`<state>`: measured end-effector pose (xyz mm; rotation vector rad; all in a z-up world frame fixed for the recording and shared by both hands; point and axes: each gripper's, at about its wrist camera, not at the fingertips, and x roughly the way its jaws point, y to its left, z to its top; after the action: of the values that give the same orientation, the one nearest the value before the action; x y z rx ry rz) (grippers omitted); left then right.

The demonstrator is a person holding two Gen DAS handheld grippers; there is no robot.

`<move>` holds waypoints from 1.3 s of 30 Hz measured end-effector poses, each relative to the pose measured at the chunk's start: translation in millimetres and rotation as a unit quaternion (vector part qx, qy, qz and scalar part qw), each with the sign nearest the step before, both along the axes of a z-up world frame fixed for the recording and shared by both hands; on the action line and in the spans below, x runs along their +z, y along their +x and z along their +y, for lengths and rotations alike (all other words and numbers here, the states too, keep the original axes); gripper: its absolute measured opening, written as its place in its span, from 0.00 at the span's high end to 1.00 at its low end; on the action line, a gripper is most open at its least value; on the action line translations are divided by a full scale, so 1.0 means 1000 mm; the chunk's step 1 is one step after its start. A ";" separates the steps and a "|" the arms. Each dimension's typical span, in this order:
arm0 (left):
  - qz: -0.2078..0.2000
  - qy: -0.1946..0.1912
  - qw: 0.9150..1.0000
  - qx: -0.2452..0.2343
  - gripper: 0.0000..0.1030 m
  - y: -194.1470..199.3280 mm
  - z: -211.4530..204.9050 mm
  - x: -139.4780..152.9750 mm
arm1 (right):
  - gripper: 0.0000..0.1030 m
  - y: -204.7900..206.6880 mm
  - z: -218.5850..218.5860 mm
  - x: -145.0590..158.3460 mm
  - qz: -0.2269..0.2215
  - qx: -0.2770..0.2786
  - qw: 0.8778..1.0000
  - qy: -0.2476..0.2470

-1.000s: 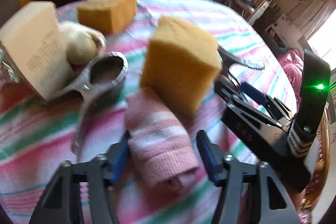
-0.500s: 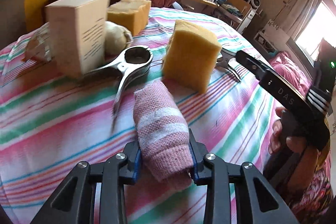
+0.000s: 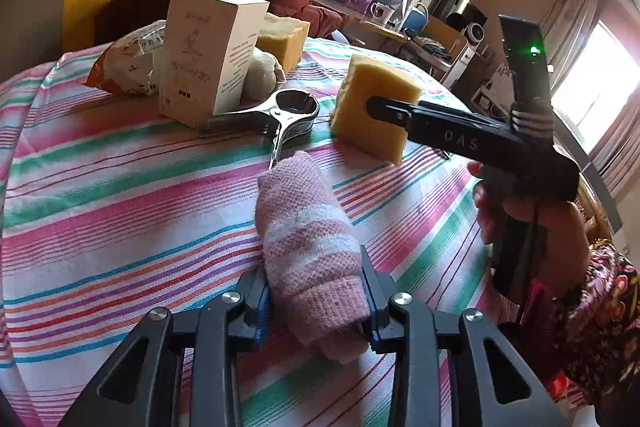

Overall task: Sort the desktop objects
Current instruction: 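Lift the yellow sponge with the right tool while the left tool lifts the pink cloth roll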

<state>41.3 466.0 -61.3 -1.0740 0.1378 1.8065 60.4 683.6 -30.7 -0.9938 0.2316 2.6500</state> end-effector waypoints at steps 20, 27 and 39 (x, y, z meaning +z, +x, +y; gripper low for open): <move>0.023 0.003 1.000 0.011 0.68 0.015 -0.030 0.005 | 0.47 0.055 -0.075 0.001 0.047 -0.106 0.993 -0.011; 0.005 -0.011 1.000 0.027 0.68 0.018 -0.067 0.011 | 0.50 0.089 -0.106 0.000 0.064 -0.146 0.987 -0.026; 0.025 -0.025 0.997 0.062 0.69 0.015 -0.120 0.031 | 0.53 0.092 -0.165 0.024 0.073 -0.096 0.991 -0.065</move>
<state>55.9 346.1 -30.2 -1.0945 0.1503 1.9515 152.0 518.4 -6.7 -0.7731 0.5125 2.5580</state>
